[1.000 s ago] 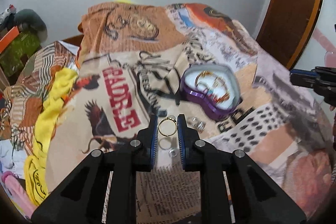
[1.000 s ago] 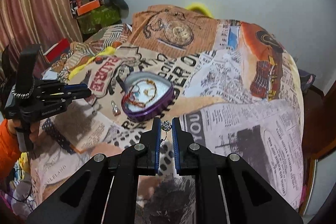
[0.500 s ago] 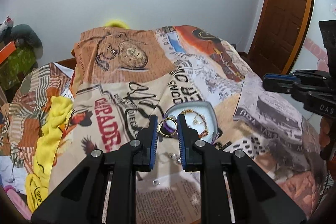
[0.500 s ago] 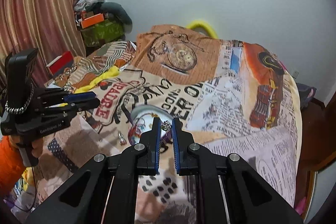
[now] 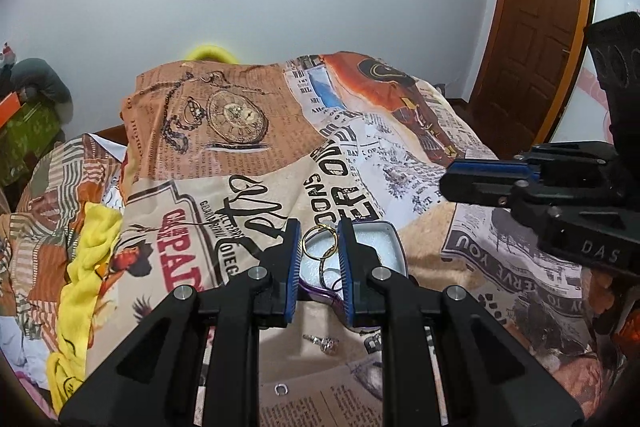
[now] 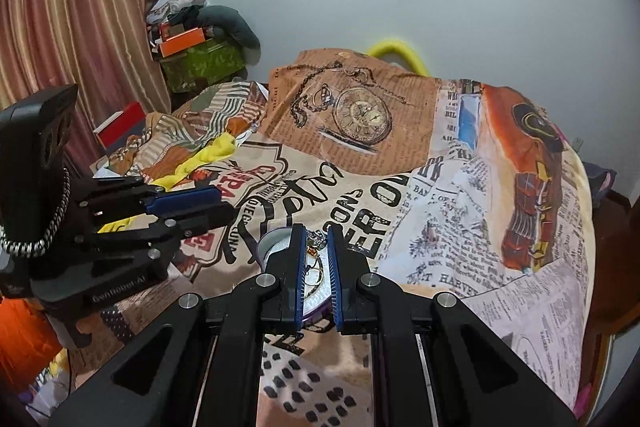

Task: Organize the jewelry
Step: 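Carry both held pieces over the purple heart tin, then open both grippers to drop the pieces into the tin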

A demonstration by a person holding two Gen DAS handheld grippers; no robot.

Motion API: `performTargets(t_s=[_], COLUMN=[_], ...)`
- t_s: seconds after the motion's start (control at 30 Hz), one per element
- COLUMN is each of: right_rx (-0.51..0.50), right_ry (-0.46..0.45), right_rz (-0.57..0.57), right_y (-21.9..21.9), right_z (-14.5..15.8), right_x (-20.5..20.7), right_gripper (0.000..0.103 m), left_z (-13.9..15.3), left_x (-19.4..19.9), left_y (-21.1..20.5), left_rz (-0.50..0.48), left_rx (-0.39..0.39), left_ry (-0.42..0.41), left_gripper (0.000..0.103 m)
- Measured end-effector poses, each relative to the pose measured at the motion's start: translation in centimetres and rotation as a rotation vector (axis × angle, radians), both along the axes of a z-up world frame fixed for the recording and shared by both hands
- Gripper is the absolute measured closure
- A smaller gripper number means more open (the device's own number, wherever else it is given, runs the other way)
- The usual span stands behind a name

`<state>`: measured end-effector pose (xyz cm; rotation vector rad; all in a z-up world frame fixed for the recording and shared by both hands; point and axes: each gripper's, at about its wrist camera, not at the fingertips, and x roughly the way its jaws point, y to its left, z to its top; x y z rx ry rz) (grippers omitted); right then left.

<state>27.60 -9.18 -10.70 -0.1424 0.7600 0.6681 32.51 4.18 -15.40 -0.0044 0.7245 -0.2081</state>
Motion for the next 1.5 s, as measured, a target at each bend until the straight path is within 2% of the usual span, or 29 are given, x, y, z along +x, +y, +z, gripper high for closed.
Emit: performTargets(t_s=[0.33,0.47,0.67,0.87,1.2,1.33,1.5], right_rx=[-0.033,-0.033,-0.042,-0.042,-0.047,-0.057,-0.059], right_ry=[0.082,0.143,0.191,0.223,0.204,0.203,0.175], right_rz=[0.014,0.022,0.021,0.017,0.005,0.000,-0.006], right_y=[0.9,1.1,1.1,1.2,1.1,1.1,0.9], right_z=[-2.5,-3.9,-5.5,-6.3,-5.8,-5.5,-4.7], right_x=[2.4,3.3,4.1,4.7,4.6,4.5,3.8], right_gripper=[0.093,0.093,0.093,0.093,0.093,0.081,0.079], left_z=[-3.8,-5.3,-6.2,-6.2,-5.6,-4.9,-3.5], left_x=[2.6,3.6,4.2,4.5,4.0,3.4,2.1], left_y=[-1.0,-1.2,-1.6,-1.9,-2.1,-2.1,-1.6], left_rz=[-0.021,-0.027,-0.034,-0.043,-0.044,-0.040,-0.035], left_rx=[0.005,0.007,0.011,0.013,0.020,0.022,0.021], left_ry=[0.094,0.136,0.156,0.159,0.158,0.145,0.117], left_gripper=[0.086,0.086,0.086,0.086,0.085,0.074,0.071])
